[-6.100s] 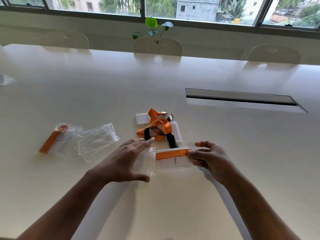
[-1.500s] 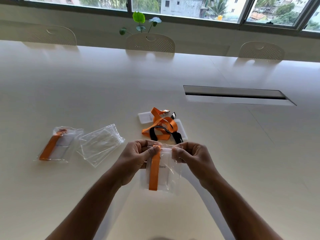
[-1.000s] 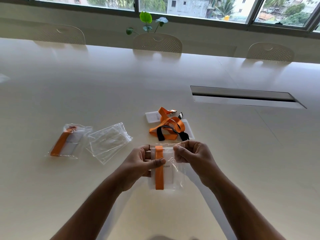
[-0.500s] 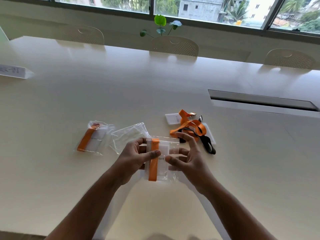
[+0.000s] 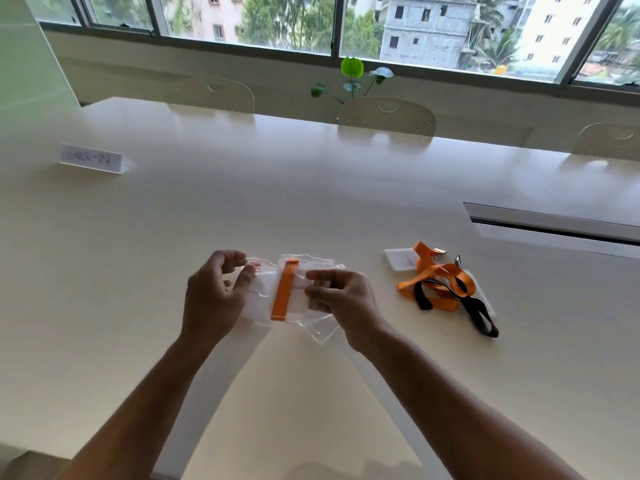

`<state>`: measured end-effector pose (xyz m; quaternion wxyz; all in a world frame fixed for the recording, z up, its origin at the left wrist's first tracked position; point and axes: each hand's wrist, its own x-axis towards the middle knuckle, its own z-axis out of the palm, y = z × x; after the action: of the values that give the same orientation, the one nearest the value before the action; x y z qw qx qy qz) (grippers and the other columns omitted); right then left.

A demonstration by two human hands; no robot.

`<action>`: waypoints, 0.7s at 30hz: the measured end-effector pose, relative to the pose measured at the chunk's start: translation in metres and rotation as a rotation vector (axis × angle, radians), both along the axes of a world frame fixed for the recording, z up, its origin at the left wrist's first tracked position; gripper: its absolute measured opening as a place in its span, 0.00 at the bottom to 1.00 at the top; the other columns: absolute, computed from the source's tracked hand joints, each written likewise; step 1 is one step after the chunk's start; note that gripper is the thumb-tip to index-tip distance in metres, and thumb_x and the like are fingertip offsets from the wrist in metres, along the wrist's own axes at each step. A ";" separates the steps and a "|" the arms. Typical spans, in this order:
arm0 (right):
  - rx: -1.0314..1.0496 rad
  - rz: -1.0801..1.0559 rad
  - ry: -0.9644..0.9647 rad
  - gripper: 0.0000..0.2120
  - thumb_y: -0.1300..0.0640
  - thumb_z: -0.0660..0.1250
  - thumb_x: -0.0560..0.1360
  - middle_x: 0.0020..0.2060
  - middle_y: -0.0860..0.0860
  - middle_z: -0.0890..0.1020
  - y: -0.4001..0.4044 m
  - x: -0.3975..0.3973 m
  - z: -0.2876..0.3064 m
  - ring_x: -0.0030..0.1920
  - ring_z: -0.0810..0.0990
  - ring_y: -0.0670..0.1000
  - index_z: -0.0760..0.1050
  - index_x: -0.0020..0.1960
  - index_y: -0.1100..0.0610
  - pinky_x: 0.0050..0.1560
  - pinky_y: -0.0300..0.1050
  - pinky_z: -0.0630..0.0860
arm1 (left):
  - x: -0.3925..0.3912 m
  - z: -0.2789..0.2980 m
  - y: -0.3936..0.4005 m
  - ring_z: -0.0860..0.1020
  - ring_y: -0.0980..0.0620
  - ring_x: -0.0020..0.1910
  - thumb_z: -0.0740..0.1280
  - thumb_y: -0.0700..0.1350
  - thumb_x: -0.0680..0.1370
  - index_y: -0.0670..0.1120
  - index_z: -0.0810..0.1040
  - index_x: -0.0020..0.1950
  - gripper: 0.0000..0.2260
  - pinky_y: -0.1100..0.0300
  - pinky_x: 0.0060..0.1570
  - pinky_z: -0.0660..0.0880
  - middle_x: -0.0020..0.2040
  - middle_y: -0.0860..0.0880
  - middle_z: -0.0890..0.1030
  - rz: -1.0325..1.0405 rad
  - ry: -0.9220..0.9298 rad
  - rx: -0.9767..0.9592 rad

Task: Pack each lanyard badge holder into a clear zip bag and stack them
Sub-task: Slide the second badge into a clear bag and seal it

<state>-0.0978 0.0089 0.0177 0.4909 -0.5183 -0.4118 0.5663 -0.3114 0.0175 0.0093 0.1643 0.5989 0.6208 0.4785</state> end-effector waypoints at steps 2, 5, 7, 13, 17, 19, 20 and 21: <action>-0.013 0.017 -0.037 0.11 0.71 0.74 0.74 0.47 0.62 0.86 0.009 -0.017 -0.001 0.41 0.87 0.52 0.83 0.56 0.65 0.43 0.42 0.84 | -0.013 -0.007 0.004 0.80 0.48 0.57 0.71 0.49 0.79 0.47 0.79 0.61 0.12 0.46 0.55 0.80 0.57 0.50 0.83 -0.013 0.112 -0.021; -0.017 0.039 -0.158 0.10 0.69 0.76 0.73 0.45 0.62 0.86 0.019 -0.036 -0.006 0.39 0.85 0.52 0.84 0.54 0.62 0.44 0.46 0.86 | -0.020 -0.013 0.006 0.78 0.48 0.62 0.70 0.52 0.79 0.47 0.75 0.67 0.19 0.50 0.62 0.77 0.64 0.48 0.80 -0.119 0.238 -0.034; -0.002 0.034 -0.256 0.10 0.67 0.77 0.72 0.44 0.60 0.86 0.023 -0.046 -0.011 0.38 0.85 0.52 0.84 0.52 0.59 0.47 0.50 0.86 | -0.019 -0.018 0.006 0.74 0.47 0.69 0.69 0.53 0.80 0.48 0.72 0.72 0.22 0.53 0.68 0.71 0.70 0.47 0.76 -0.241 0.332 -0.033; 0.105 0.062 -0.525 0.08 0.56 0.79 0.72 0.42 0.55 0.87 0.036 -0.063 -0.021 0.42 0.88 0.56 0.87 0.51 0.51 0.45 0.57 0.86 | -0.023 -0.031 0.013 0.62 0.51 0.78 0.60 0.56 0.83 0.52 0.65 0.78 0.24 0.50 0.75 0.64 0.79 0.52 0.65 -0.331 0.571 -0.083; 0.171 0.083 -0.608 0.08 0.55 0.77 0.74 0.43 0.53 0.86 0.046 -0.059 -0.016 0.38 0.88 0.55 0.86 0.53 0.52 0.48 0.56 0.85 | -0.038 -0.030 0.021 0.63 0.51 0.78 0.60 0.55 0.82 0.53 0.65 0.78 0.24 0.51 0.74 0.64 0.79 0.52 0.65 -0.309 0.636 -0.108; 0.170 0.079 -0.593 0.06 0.56 0.76 0.75 0.38 0.52 0.86 0.049 -0.052 -0.014 0.36 0.87 0.55 0.86 0.51 0.53 0.44 0.58 0.85 | -0.044 -0.029 0.024 0.63 0.51 0.78 0.61 0.55 0.82 0.53 0.66 0.77 0.23 0.51 0.74 0.64 0.79 0.52 0.65 -0.301 0.651 -0.117; 0.172 0.073 -0.576 0.04 0.57 0.76 0.75 0.36 0.51 0.86 0.050 -0.048 -0.013 0.35 0.87 0.55 0.86 0.50 0.53 0.42 0.58 0.86 | -0.047 -0.028 0.026 0.63 0.50 0.78 0.62 0.54 0.82 0.53 0.66 0.77 0.23 0.51 0.74 0.65 0.79 0.52 0.65 -0.299 0.650 -0.119; 0.183 0.063 -0.570 0.03 0.57 0.76 0.75 0.35 0.51 0.86 0.051 -0.044 -0.012 0.34 0.86 0.55 0.86 0.49 0.53 0.41 0.57 0.86 | -0.050 -0.028 0.028 0.64 0.50 0.78 0.62 0.54 0.82 0.54 0.66 0.77 0.23 0.51 0.74 0.65 0.79 0.52 0.66 -0.299 0.651 -0.121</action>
<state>-0.1417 0.0596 0.0060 0.3825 -0.5970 -0.5980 0.3737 -0.3611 0.0459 -0.0183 0.0616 0.7931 0.5734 0.1959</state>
